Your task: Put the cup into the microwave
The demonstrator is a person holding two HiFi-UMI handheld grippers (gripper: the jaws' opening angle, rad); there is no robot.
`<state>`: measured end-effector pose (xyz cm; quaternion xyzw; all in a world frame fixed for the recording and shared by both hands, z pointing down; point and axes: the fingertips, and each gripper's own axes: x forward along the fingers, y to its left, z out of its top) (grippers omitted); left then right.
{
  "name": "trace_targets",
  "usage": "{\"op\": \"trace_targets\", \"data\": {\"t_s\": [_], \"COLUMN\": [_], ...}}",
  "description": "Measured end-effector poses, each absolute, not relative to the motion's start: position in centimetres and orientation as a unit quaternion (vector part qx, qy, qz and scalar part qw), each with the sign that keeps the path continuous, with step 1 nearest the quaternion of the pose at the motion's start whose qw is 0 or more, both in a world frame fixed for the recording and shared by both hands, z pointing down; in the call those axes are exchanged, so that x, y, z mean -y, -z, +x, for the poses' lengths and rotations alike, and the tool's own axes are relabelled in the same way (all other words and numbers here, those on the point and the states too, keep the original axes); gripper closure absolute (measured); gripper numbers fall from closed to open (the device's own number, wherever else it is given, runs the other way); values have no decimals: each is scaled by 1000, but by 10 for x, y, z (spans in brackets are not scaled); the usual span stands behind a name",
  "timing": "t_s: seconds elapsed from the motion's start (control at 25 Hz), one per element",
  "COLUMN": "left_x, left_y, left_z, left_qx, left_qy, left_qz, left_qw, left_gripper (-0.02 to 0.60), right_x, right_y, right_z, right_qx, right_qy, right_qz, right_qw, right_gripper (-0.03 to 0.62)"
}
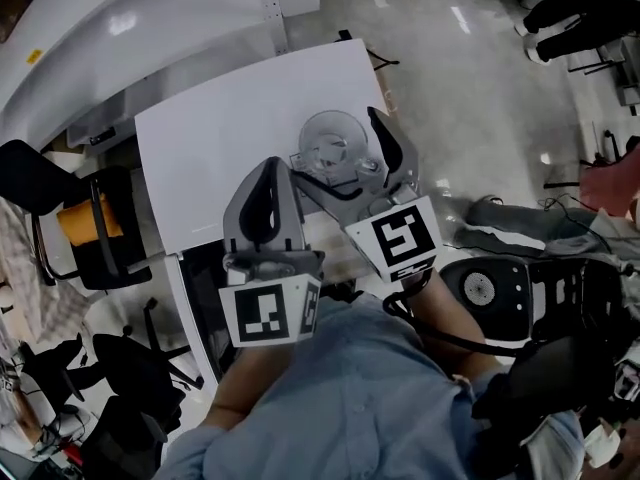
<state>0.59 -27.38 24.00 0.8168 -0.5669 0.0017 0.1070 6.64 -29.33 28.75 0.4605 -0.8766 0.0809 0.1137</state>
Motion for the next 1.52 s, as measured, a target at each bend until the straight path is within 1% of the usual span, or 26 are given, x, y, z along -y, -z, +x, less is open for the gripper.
{"op": "trace_targets", "data": {"t_s": [0.52,0.6,0.8,1.2,1.52], "left_x": [285,285,287,280,265], "left_y": [-252,-253,-251,-247,-241], "left_z": [-2,-2,-3,-8,-4], "left_qx": [569,568,569,569,568], "left_qy": [1,1,1,4,9], "left_qz": [812,813,812,812,815], "left_qw": [128,129,128,126,114], "left_gripper": [575,575,575,575,575], "right_x": [305,304,302,299,288], "right_y": [-301,-302,-302,-299,-278], "right_z": [59,58,54,55,59], "right_qx": [881,882,885,875,876], "right_qy": [-83,-81,-73,-73,-59], "right_qz": [443,441,433,455,461], "right_qw": [142,146,153,148,129], "right_gripper": [90,117,218,224,224]}}
